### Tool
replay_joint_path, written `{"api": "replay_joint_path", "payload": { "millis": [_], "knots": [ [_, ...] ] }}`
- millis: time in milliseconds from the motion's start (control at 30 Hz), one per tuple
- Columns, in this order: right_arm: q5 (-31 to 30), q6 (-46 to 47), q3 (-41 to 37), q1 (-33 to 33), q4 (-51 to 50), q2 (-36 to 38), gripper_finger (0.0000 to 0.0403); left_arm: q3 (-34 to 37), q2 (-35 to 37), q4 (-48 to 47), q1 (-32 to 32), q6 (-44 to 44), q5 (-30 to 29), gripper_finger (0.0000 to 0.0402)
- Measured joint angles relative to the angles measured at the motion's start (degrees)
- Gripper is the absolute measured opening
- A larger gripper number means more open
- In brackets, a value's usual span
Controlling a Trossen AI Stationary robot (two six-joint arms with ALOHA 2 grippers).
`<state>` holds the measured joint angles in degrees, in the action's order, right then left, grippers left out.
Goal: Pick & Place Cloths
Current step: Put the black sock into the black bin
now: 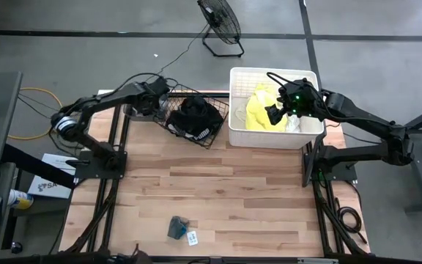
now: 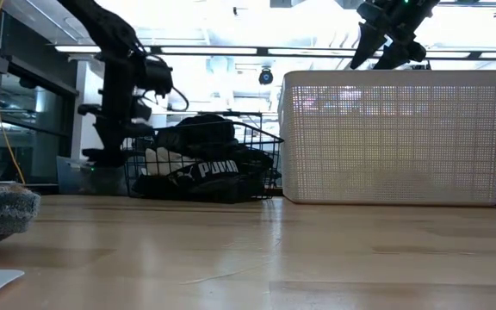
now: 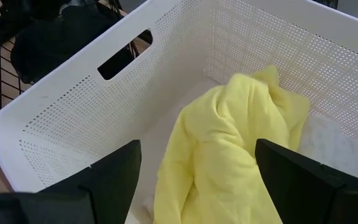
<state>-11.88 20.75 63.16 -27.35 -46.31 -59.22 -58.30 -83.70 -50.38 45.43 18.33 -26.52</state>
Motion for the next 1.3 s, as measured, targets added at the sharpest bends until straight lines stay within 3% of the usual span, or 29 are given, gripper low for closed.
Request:
{"api": "replay_joint_path", "payload": {
  "millis": [267, 567, 733, 1033, 1300],
  "knots": [
    [0.0, 0.3, 0.0, 0.0, -0.1, 0.0, 0.0307, -0.3, -5.0, 1.4, 2.1, 0.1, 1.6, 0.0005],
    [0.0, 0.7, 0.0, 0.0, -0.3, 0.0, 0.0307, 0.1, -3.3, 1.8, 8.2, 0.0, 11.8, 0.0005],
    [0.0, 1.5, 0.0, 0.0, -0.3, 0.0, 0.0307, 0.1, -2.7, 2.3, 9.3, -0.6, 13.7, 0.0005],
    [0.0, 1.5, 0.0, 0.0, -0.4, 0.0, 0.0307, 0.1, -2.7, 5.6, 17.2, -3.7, 24.9, 0.0002],
    [0.0, 1.7, 0.0, 0.0, -0.8, 0.0, 0.0307, 0.1, -2.7, 6.7, 18.9, -3.0, 25.7, 0.0001]
  ]
}}
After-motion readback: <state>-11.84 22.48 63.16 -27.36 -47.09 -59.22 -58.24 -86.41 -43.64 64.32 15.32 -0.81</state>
